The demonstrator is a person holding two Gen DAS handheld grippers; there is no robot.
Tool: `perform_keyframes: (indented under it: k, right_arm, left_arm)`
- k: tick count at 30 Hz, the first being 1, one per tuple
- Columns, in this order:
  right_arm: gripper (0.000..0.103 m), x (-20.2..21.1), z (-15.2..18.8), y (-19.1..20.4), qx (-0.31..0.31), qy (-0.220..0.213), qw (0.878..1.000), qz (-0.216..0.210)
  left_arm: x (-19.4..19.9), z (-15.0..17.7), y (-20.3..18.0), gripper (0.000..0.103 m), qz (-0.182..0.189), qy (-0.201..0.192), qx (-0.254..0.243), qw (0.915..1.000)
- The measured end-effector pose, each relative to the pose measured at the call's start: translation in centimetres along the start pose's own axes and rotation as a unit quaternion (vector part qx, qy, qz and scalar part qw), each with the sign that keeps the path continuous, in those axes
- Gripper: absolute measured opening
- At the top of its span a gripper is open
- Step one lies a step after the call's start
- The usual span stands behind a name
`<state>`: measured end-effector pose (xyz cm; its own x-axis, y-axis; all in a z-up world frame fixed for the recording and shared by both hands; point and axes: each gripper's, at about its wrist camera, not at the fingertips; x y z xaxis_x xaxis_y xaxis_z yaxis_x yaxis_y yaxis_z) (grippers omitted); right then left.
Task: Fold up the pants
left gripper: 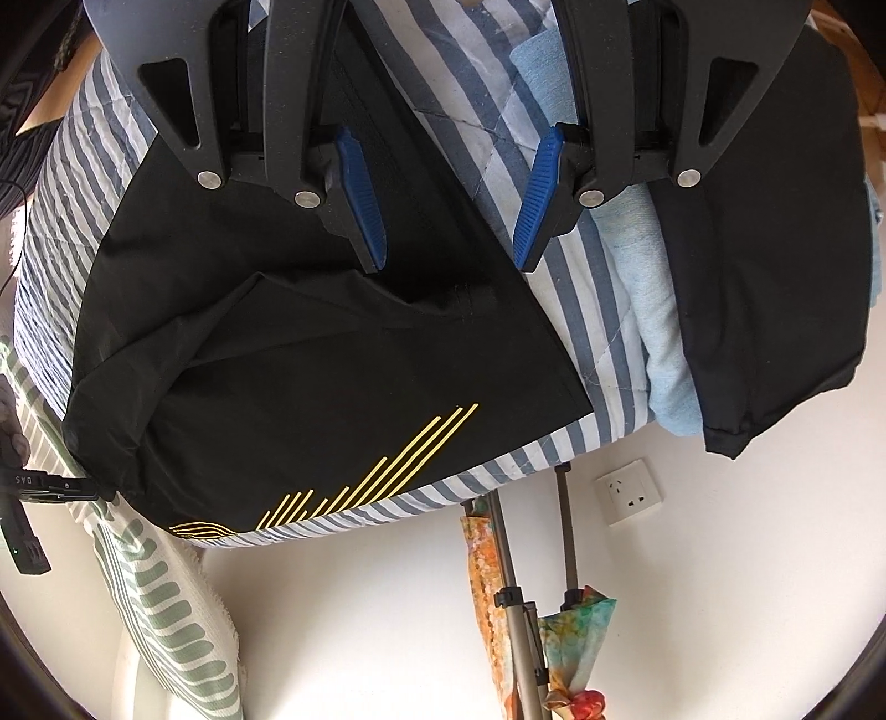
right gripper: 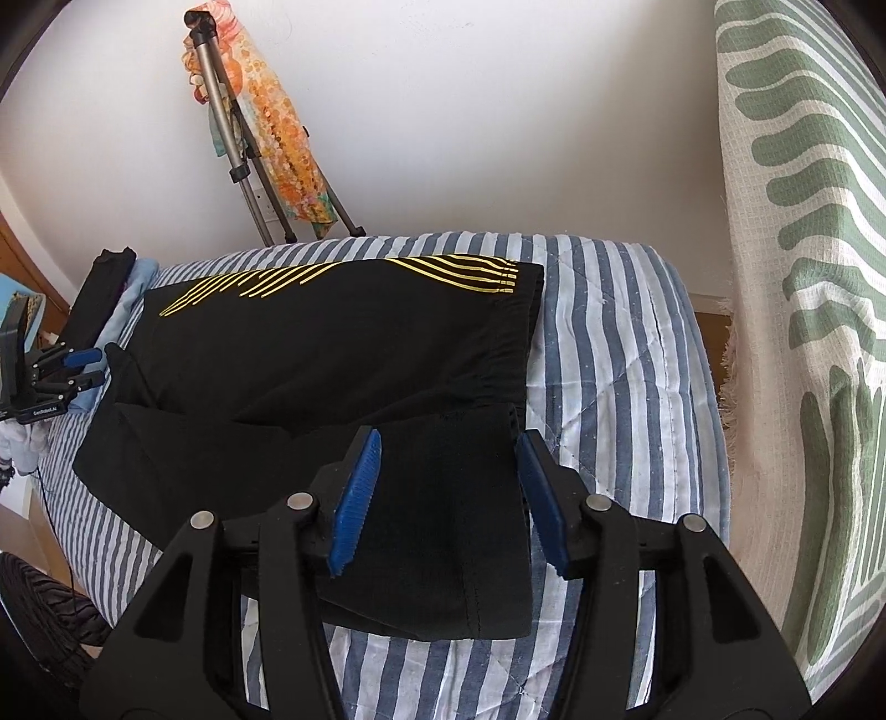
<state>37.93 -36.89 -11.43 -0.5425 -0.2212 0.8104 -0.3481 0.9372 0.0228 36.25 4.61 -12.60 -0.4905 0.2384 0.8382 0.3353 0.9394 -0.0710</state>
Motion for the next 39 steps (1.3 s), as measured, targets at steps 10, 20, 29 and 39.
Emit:
perform_keyframes:
  k: [10, 20, 29, 39]
  right_arm:
    - [0.007, 0.1, -0.8, 2.3, 0.054, -0.003, 0.997, 0.055]
    - [0.004, 1.4, -2.8, -1.0, 0.021, -0.049, 0.998, 0.044]
    - [0.048, 1.2, -1.6, 3.4, 0.162, 0.013, 0.987, -0.002]
    - [0.068, -2.5, -3.1, 3.2, 0.253, 0.059, 0.966, 0.017]
  left_arm:
    - [-1.5, -1.3, -1.3, 0.046, -0.016, -0.004, -0.052, 0.9985]
    - [-0.6, -1.4, 1.0, 0.046, -0.031, -0.002, -0.037, 0.9988]
    - [0.8, -0.1, 0.0, 0.046, -0.035, 0.006, -0.1, 0.9943]
    - [-0.2, -0.5, 0.2, 0.046, -0.021, 0.032, -0.094, 0.9948]
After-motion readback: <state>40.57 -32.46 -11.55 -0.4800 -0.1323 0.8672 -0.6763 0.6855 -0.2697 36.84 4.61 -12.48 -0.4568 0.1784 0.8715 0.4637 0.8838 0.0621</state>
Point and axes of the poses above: each gripper's, at about its wrist camera, not at the fingertips, and x roughly against the way its jaws point, y to its left, z to its underside, and after that the axes turned 10 degrees about x, right-handed
